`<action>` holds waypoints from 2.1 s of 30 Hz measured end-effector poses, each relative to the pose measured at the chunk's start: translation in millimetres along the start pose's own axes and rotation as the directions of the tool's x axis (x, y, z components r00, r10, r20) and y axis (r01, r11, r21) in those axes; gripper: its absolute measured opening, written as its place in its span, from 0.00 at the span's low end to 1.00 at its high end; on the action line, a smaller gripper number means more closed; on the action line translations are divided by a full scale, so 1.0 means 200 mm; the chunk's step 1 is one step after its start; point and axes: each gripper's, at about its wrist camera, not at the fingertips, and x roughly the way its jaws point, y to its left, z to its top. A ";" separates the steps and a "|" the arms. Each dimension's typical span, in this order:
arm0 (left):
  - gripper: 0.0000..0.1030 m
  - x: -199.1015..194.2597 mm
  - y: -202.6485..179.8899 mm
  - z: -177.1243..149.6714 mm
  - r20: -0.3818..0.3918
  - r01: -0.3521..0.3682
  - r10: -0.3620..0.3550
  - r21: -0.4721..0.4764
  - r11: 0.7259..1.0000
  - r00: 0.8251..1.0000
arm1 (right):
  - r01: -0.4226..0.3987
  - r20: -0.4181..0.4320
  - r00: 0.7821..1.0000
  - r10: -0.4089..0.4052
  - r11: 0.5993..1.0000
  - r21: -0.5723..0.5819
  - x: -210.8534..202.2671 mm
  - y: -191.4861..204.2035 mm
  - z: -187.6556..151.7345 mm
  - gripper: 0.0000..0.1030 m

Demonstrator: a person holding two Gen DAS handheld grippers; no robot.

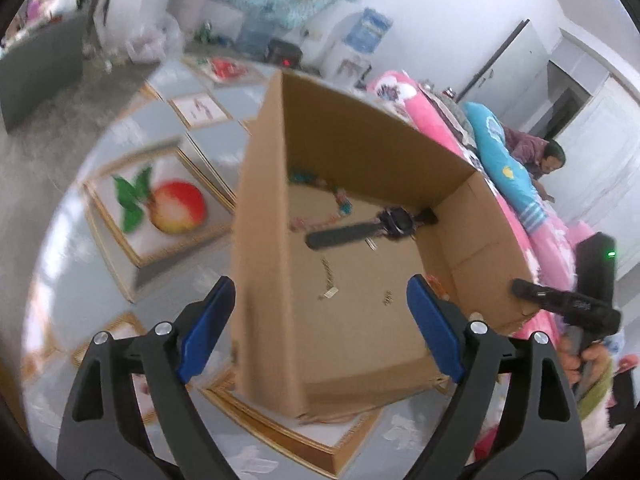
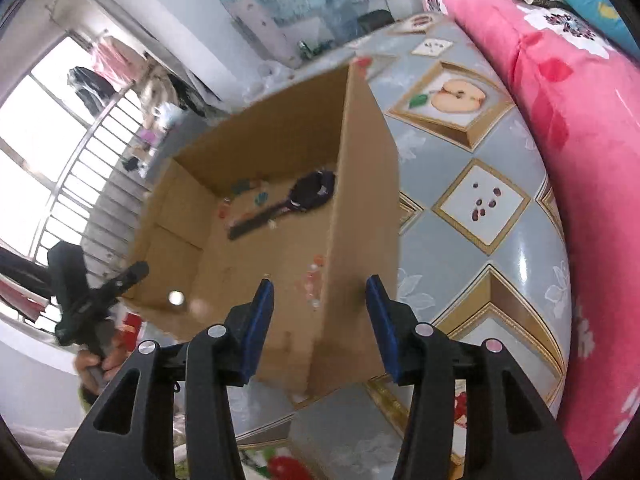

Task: Organize jewelry

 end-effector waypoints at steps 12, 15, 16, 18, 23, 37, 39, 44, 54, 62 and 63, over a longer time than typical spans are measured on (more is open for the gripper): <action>0.82 -0.06 -0.14 -0.07 0.000 -0.085 0.085 0.020 0.996 0.996 | 0.046 0.002 0.999 -0.046 0.998 -0.040 -0.07 0.06 -0.03 0.48; 0.83 -0.13 -0.16 -0.14 0.004 -0.088 0.088 0.038 0.995 0.996 | 0.041 -0.001 0.999 -0.041 0.998 -0.050 -0.14 0.08 -0.11 0.48; 0.83 -0.15 -0.17 -0.17 -0.002 -0.086 0.086 0.037 0.996 0.996 | 0.040 -0.005 0.999 -0.041 0.998 -0.050 -0.16 0.08 -0.17 0.48; 0.83 -0.19 -0.17 -0.25 -0.018 -0.076 0.077 0.030 0.997 0.997 | 0.042 -0.009 0.999 -0.042 0.998 -0.049 -0.19 0.08 -0.25 0.48; 0.84 -0.24 -0.18 -0.43 -0.040 -0.093 0.094 0.026 0.995 0.995 | 0.039 -0.012 0.999 -0.039 0.999 -0.021 -0.22 0.05 -0.47 0.48; 0.92 -0.58 -0.38 -0.62 0.258 -0.345 0.309 0.106 0.933 0.915 | 0.209 0.168 0.968 -0.186 0.969 -0.134 -0.44 0.28 -0.82 0.79; 0.92 -0.58 -0.42 -0.65 0.247 -0.376 0.341 0.116 0.919 0.907 | 0.200 0.144 0.973 -0.183 0.973 -0.113 -0.40 0.31 -0.88 0.81; 0.92 -0.53 -0.47 -0.71 0.199 -0.450 0.425 0.098 0.888 0.883 | 0.213 0.123 0.971 -0.203 0.974 -0.074 -0.30 0.38 -0.95 0.84; 0.92 -0.35 -0.54 -0.82 0.014 -0.434 0.439 0.172 0.884 0.899 | 0.335 0.150 0.934 -0.325 0.941 -0.051 -0.23 0.48 -0.94 0.88; 0.92 -0.34 -0.57 -0.83 -0.001 -0.456 0.464 0.187 0.870 0.886 | 0.368 0.131 0.924 -0.360 0.929 -0.045 -0.19 0.46 -0.94 0.88; 0.92 -0.33 -0.57 -0.83 -0.003 -0.457 0.466 0.189 0.869 0.885 | 0.375 0.134 0.921 -0.366 0.926 -0.049 -0.19 0.47 -0.94 0.88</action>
